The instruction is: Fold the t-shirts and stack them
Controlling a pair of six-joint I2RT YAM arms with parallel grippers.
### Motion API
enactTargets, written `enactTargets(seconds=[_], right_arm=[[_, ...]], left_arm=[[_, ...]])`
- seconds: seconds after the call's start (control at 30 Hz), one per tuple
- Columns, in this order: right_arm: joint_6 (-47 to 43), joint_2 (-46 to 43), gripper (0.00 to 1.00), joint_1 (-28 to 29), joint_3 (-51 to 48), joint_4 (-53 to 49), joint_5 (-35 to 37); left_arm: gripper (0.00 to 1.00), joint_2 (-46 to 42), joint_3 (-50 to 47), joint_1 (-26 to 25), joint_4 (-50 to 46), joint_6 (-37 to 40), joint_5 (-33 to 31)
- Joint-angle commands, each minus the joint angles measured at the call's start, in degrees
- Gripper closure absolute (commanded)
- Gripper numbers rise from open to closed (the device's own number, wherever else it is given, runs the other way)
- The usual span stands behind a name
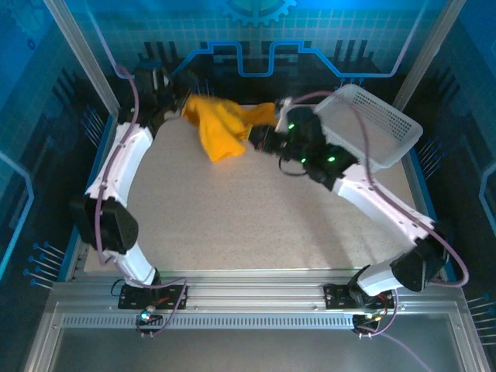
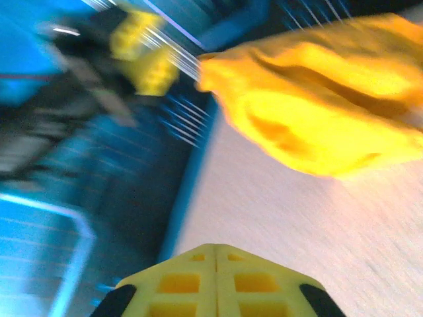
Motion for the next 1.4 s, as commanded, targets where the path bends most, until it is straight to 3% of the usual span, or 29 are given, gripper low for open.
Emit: enactTargets(seconds=[0.0,0.1,0.2,0.4,0.6,0.8,0.87,0.97,1.03,1.1,1.23,1.37], right_arm=[[-4.4,2.5,0.84,-0.5,-1.9,-5.3,4.7],[-6.3,8.0,0.72,-4.1,1.0,-12.2,4.3],[-7.9,14.5,0.6,-8.3,6.2,-18.2,4.1],[-9.9,26.1,0.56,-14.0,16.2,-21.9,2.9],[-10.7,31.4,0.53,-16.5,22.2,-24.5,2.6],[-11.4,30.1,0.53,-16.8,21.7,-25.2,2.3],[-11.2,29.0,0.53,-17.0,20.2,-25.1,2.6],[-10.6,27.5,0.53,-17.8,18.2,-24.6,3.5],[-10.3,26.9,0.53,-18.5,17.7,-24.9,4.4],[-10.2,26.6,0.52,-19.1,17.7,-25.4,5.5],[-10.3,26.5,0.52,-19.6,18.2,-26.5,7.5],[-8.5,26.2,0.52,-19.2,17.4,-26.3,9.0]], left_arm=[[0.5,-4.5,-14.6,3.9,-8.9,5.8,-13.3],[0.46,-6.8,-19.0,3.8,-10.0,7.7,-12.3],[0.43,-7.8,-23.1,0.9,-12.3,4.9,-7.7],[0.38,-8.0,-35.3,-10.5,-6.3,-10.4,1.4],[0.32,4.4,-27.2,-15.6,-6.6,-14.5,0.0],[0.31,18.6,-14.8,-17.3,-10.0,-8.9,-0.6],[0.35,22.2,-11.2,-18.2,-12.7,-6.8,-1.7],[0.5,26.7,-7.4,-19.1,-16.3,-3.3,-3.4],[0.72,28.4,-6.2,-19.3,-18.8,-1.1,-4.4],[0.99,26.6,-8.4,-19.2,-19.4,0.0,-6.8],[1.0,15.1,-17.6,-17.6,-19.1,1.3,-11.4],[1.0,-3.8,-30.7,-12.9,-19.4,0.6,-16.7]])
